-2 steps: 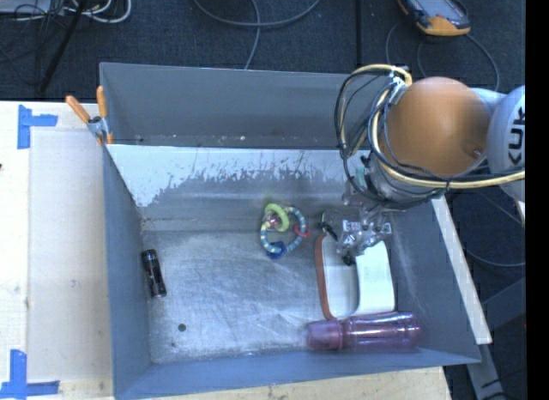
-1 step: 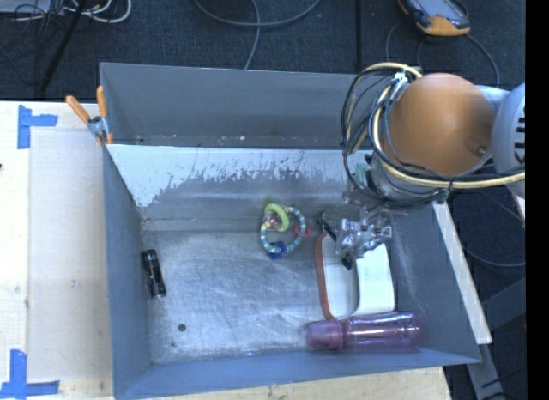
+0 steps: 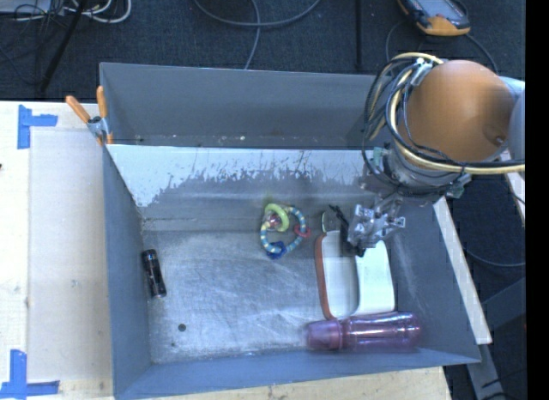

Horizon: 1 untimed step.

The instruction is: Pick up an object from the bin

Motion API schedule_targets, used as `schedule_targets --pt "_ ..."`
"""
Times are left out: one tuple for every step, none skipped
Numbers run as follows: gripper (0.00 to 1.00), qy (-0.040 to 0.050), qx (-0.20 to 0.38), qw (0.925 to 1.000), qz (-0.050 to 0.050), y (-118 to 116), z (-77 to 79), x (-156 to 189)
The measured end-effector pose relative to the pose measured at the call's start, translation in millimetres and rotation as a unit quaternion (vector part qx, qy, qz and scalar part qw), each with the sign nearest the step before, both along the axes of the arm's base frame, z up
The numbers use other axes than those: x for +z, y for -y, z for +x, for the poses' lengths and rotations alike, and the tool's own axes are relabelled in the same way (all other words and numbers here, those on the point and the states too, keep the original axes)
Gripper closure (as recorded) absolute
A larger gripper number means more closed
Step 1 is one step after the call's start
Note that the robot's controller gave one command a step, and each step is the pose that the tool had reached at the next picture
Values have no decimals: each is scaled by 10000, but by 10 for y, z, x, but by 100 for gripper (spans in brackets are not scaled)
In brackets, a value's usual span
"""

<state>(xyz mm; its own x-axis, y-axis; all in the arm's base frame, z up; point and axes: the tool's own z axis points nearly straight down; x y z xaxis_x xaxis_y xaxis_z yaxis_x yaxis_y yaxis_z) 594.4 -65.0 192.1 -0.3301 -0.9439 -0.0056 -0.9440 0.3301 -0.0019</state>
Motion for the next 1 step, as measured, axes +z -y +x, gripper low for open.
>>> schedule_targets --pt "100 17 1728 9850 -22 207 -140 1666"
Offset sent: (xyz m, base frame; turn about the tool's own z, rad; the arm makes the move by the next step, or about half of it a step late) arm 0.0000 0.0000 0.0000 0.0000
